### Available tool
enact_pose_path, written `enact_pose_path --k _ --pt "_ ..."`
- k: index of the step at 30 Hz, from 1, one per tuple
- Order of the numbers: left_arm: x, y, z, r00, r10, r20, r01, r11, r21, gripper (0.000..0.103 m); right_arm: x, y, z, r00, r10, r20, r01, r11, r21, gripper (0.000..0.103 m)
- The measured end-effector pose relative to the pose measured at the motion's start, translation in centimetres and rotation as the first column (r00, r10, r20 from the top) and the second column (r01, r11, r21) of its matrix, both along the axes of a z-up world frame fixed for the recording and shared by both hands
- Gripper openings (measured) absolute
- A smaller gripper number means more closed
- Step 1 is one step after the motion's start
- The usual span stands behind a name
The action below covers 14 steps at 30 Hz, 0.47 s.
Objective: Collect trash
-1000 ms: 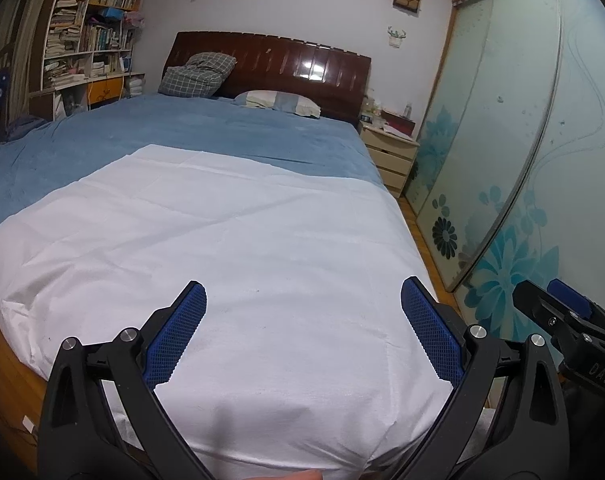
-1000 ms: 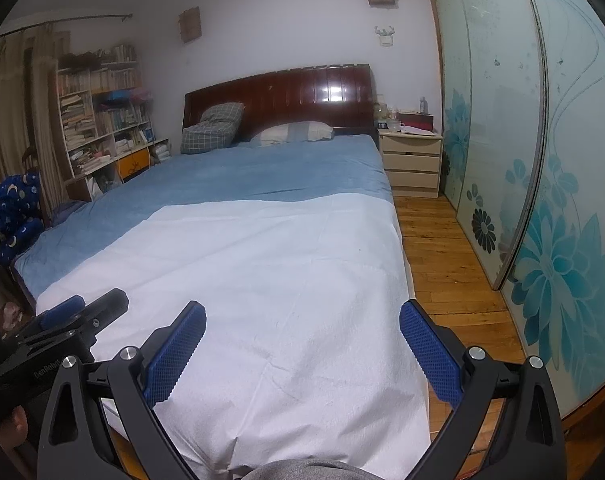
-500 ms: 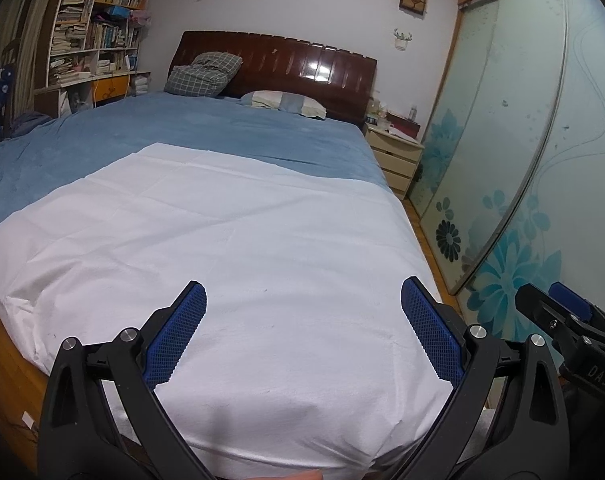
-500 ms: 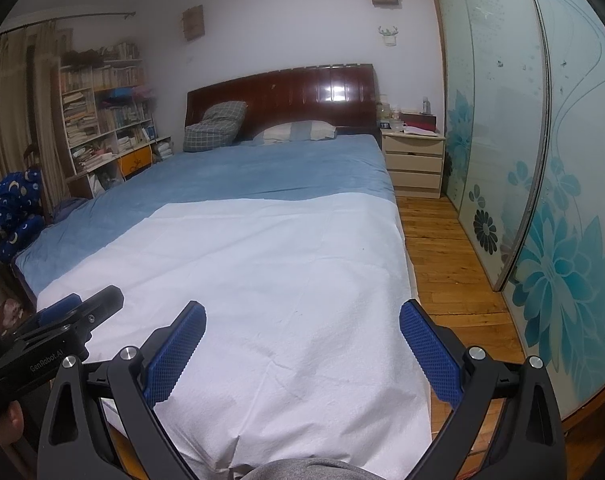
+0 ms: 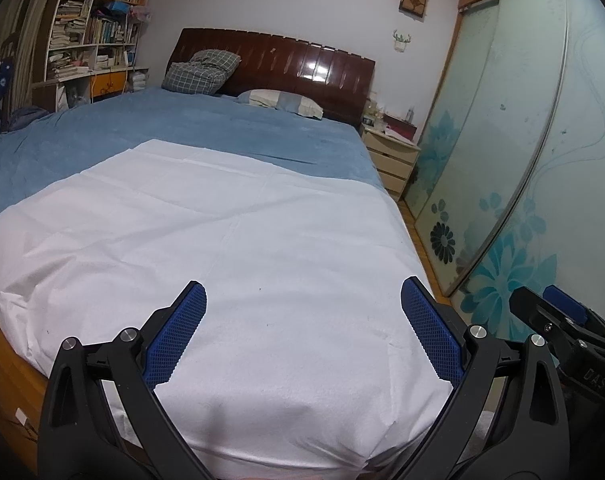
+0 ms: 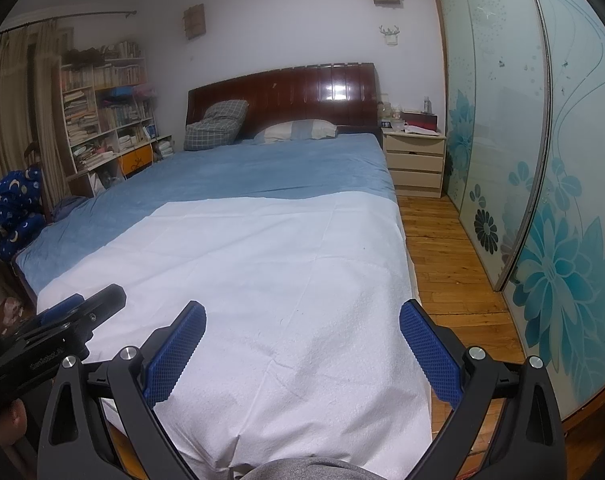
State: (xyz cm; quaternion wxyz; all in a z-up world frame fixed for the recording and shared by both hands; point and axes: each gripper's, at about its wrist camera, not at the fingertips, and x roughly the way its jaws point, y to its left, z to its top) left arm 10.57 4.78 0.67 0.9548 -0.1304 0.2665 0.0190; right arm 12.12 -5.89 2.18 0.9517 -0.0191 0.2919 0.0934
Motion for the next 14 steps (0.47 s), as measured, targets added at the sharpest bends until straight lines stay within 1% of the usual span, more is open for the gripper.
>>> enact_pose_path --k 4,8,14 --pt "0.07 -0.23 -0.06 1.000 0.013 0.005 -0.013 0.999 0.031 0.097 -0.26 0.16 -0.06 1.000 0.001 0.001 -0.001 1.000 -0.001 0.096" --pt "-0.04 -0.05 0.11 1.000 0.017 0.010 -0.017 1.000 0.014 0.097 -0.35 0.17 -0.15 1.000 0.000 -0.002 0.000 1.000 -0.001 0.096" --pt "0.05 -0.11 0.21 1.000 0.027 -0.001 -0.027 0.999 0.018 0.097 -0.38 0.17 -0.05 1.000 0.000 -0.002 0.000 1.000 -0.002 0.096"
